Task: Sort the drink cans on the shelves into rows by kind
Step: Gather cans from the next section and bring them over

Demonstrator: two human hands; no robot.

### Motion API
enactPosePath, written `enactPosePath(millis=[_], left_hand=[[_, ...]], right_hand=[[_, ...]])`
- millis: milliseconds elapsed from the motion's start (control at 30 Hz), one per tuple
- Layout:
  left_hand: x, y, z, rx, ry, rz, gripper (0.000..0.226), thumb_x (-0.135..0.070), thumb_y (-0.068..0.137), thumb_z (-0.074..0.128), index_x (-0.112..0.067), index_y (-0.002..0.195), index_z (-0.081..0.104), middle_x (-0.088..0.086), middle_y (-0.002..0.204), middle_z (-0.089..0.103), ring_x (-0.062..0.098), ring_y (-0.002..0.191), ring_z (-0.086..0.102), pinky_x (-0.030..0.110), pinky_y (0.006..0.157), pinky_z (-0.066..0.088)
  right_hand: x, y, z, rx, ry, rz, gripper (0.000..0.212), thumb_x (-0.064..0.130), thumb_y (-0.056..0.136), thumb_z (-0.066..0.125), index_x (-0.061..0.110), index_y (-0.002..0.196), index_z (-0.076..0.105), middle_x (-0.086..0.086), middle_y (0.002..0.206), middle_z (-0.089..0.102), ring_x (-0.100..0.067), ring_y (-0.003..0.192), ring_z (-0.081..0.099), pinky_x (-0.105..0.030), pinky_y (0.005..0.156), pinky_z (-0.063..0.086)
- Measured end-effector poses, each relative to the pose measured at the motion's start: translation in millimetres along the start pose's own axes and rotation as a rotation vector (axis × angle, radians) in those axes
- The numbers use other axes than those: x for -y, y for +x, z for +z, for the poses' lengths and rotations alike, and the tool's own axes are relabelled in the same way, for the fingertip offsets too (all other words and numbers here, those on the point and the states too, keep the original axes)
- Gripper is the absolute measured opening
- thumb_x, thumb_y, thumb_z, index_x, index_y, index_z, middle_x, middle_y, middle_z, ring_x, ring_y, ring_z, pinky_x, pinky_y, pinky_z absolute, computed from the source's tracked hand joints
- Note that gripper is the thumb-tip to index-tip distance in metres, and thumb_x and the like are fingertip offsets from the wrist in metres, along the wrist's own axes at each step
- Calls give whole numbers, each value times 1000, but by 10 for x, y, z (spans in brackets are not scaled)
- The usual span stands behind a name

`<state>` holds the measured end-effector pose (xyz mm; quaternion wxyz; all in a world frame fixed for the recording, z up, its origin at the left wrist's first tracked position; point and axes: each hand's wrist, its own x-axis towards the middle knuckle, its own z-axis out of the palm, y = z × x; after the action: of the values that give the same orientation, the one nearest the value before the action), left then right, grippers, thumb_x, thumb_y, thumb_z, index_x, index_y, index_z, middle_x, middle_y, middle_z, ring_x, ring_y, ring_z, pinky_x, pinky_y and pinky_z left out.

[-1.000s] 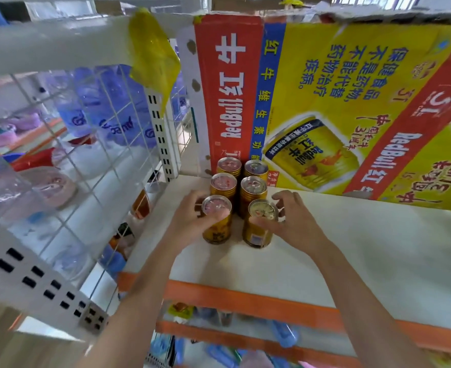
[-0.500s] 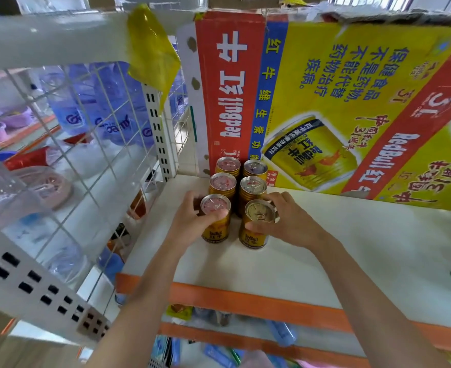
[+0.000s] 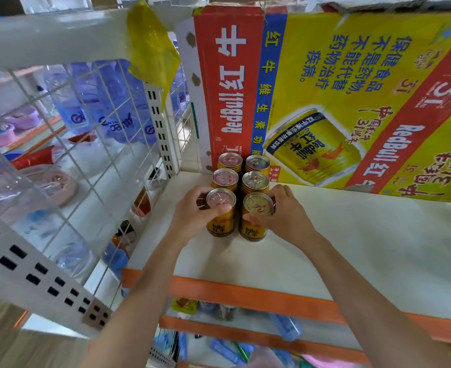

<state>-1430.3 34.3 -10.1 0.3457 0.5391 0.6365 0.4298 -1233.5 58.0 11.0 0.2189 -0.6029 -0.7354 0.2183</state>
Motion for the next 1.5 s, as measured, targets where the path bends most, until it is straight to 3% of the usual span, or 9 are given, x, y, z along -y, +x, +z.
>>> enactPosePath(millis=[300, 467, 667, 800, 967, 1067, 1267, 1333, 1500], left_hand=[[-15, -76, 80, -34, -35, 8, 42, -30, 72, 79, -23, 109, 60, -6, 107, 65, 11, 101, 61, 27, 84, 51], [-77, -169, 71, -28, 138, 68, 44, -34, 82, 70, -19, 120, 55, -10, 110, 58, 6, 101, 55, 8, 70, 40], [-191, -300, -77, -80, 694, 322, 44, -33, 86, 63, -12, 123, 54, 6, 113, 53, 22, 105, 53, 32, 84, 46], [-392, -385, -36, -100, 792, 485, 36, -27, 84, 65, -7, 113, 60, 11, 104, 55, 28, 97, 55, 38, 77, 48], [-543, -471, 289, 51, 825, 571, 32, -33, 86, 62, -16, 113, 58, 2, 110, 55, 23, 103, 52, 34, 82, 44], [-593, -479, 525, 138, 851, 623, 31, -31, 86, 63, -15, 112, 61, 3, 111, 58, 25, 100, 56, 34, 72, 44], [-735, -429, 1092, 338, 910, 781, 35, -40, 79, 43, -17, 95, 64, 1, 88, 61, 21, 79, 64, 32, 63, 55], [-825, -437, 1316, 378, 937, 806, 36, -41, 78, 41, -19, 93, 65, -1, 87, 62, 19, 76, 64, 30, 61, 55], [-1120, -489, 1932, 494, 902, 860, 34, -40, 76, 42, -20, 91, 65, -4, 83, 62, 17, 71, 64, 23, 61, 51]], right_hand=[[31, -24, 9, 2, -47, 12, 78, 54, 70, 72, 7, 123, 40, -7, 120, 44, -23, 108, 50, -28, 75, 40], [-29, -81, -59, 31, -84, -60, 69, 53, 77, 67, 11, 125, 42, -5, 118, 46, -22, 106, 53, -37, 83, 48], [-256, -326, -243, 30, -132, -243, 52, 41, 89, 56, 11, 130, 43, -4, 121, 52, -13, 104, 53, -24, 82, 42], [-448, -518, -393, 69, -246, -282, 43, 34, 96, 48, 15, 134, 41, -1, 128, 49, -15, 118, 47, -27, 92, 41], [-696, -678, -589, 118, -381, -259, 45, 31, 97, 42, 17, 139, 35, 0, 133, 45, -15, 123, 42, -28, 96, 40], [-879, -795, -709, 90, -408, -229, 45, 30, 97, 44, 16, 139, 36, 0, 132, 46, -16, 122, 43, -27, 96, 39], [-1314, -1118, -969, 15, -408, -121, 44, 30, 97, 44, 18, 139, 38, 0, 132, 44, -16, 122, 43, -27, 95, 39], [-1459, -1235, -1061, -22, -420, -70, 42, 28, 96, 47, 15, 135, 43, -2, 128, 48, -19, 117, 48, -29, 89, 44], [-1856, -1536, -1356, -123, -439, 27, 34, 23, 71, 68, 9, 102, 63, -5, 88, 62, -23, 73, 65, -26, 52, 50]])
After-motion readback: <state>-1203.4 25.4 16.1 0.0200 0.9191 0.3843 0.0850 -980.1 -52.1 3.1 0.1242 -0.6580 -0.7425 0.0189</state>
